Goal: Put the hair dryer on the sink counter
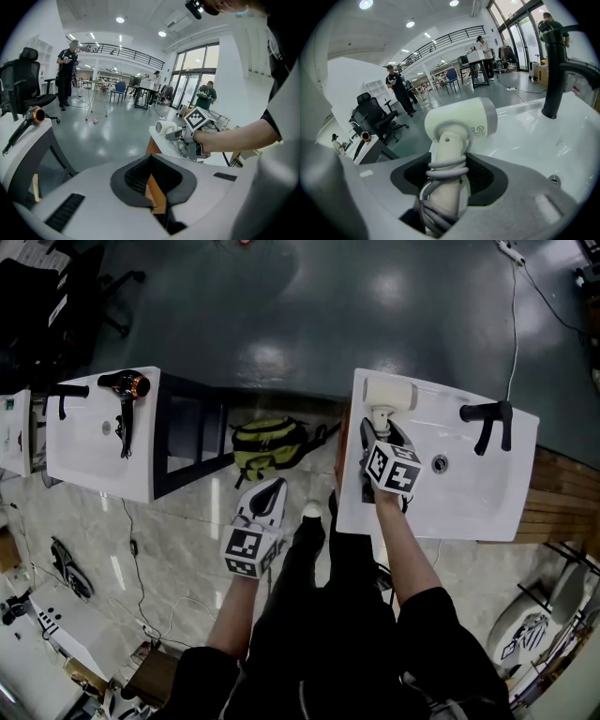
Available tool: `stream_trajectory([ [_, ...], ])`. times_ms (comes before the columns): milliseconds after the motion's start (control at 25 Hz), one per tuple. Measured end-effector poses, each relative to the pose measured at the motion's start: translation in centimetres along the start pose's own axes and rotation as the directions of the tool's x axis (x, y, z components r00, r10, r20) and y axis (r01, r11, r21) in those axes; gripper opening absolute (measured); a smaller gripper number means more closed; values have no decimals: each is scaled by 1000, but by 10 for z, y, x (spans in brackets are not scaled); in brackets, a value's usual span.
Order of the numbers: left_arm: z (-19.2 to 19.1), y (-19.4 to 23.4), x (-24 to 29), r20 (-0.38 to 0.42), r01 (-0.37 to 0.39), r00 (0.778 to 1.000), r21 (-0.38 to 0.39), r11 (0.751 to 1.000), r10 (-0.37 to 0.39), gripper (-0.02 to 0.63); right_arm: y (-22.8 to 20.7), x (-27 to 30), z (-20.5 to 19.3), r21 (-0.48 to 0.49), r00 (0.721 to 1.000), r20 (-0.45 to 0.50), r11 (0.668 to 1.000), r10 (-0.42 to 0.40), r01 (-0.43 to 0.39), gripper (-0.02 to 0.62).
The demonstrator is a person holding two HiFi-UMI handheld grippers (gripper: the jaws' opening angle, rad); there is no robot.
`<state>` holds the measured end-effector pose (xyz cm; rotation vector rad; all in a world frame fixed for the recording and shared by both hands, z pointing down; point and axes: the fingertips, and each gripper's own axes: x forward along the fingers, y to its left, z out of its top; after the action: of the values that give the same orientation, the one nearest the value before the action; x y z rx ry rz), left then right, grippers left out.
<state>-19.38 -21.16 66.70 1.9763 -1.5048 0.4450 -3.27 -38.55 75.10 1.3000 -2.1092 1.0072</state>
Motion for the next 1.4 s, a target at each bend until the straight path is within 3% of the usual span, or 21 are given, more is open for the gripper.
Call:
stream_trajectory([
  [520,4,-4,-1,-12,12,1000,13,1000,-12,12,-1,2,-2,-41,999,-23,998,-39,38,233],
  [800,6,-9,0,8,32,999,26,999,-32,12,4,-4,0,-83,999,-33,996,-22,19,248],
  [1200,13,-15,-4,22,42,999,49,998,-43,12,9,-26,11,-131,1000,20,991,-17,19,255],
  [1400,12,-18,-5,27,52,998,56,997,-53,12,7,-43,19,-206,997,68,977,-40,53,141],
])
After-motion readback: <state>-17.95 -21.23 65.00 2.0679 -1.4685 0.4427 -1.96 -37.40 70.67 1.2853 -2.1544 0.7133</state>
